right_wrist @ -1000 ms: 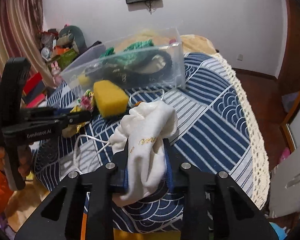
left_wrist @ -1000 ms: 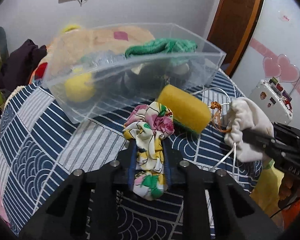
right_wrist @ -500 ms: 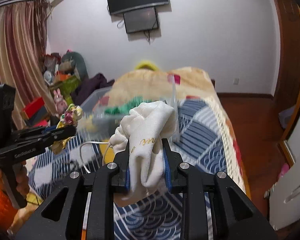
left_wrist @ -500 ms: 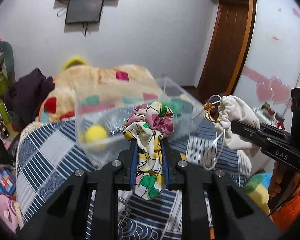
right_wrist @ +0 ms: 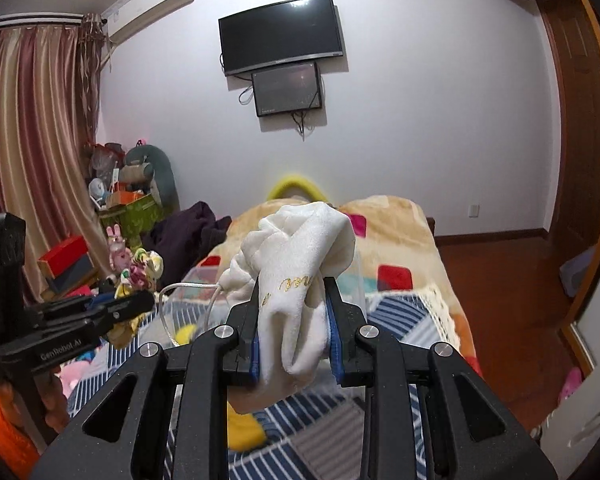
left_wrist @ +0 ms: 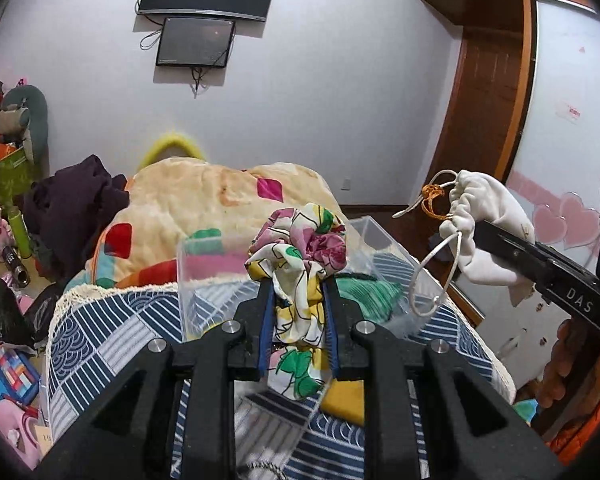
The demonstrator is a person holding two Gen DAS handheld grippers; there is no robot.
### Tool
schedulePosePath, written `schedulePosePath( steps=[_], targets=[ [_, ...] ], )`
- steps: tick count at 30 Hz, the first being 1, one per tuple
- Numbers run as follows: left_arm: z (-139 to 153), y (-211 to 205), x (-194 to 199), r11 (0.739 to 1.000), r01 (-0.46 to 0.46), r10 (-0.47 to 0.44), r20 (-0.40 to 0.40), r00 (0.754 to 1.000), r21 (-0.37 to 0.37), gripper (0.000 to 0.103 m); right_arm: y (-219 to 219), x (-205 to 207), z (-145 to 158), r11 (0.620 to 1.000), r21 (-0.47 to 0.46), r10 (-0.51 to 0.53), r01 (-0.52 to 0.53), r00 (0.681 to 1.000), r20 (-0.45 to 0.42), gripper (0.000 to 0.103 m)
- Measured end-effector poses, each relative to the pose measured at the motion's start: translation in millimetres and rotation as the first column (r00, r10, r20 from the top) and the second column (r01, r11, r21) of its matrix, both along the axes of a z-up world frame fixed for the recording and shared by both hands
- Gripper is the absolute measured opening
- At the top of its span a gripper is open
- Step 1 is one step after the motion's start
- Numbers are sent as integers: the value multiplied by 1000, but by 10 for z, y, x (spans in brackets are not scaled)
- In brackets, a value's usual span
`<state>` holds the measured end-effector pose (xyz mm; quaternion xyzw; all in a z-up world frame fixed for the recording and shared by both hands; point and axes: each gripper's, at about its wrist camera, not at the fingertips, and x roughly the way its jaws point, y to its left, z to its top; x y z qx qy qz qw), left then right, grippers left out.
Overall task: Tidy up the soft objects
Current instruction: 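Carry the scrunchie and pouch into the clear box and open both tools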
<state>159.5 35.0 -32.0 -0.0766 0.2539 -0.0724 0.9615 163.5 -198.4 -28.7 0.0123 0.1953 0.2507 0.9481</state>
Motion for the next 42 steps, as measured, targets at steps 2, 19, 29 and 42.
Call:
schedulePosePath(
  steps=[2, 19, 29, 42],
  targets=[
    [-22, 9, 82, 1000, -10, 10, 1, 1000, 9, 21, 58, 42, -6, 1000, -6, 3, -3, 1000, 0, 23],
    [-492, 21, 646, 997, -58, 63, -132, 989, 43, 21, 440, 408, -367, 989, -136, 47, -63, 992, -116, 23],
    [-660, -80, 803, 996, -27, 44, -205, 978, 83, 29, 501, 543, -523, 980, -181, 44, -80, 980, -192, 24],
    [-478, -46, 517, 996, -32, 44, -159, 986, 83, 79, 376, 419, -462, 973, -226, 8, -50, 983, -182, 61]
  ],
)
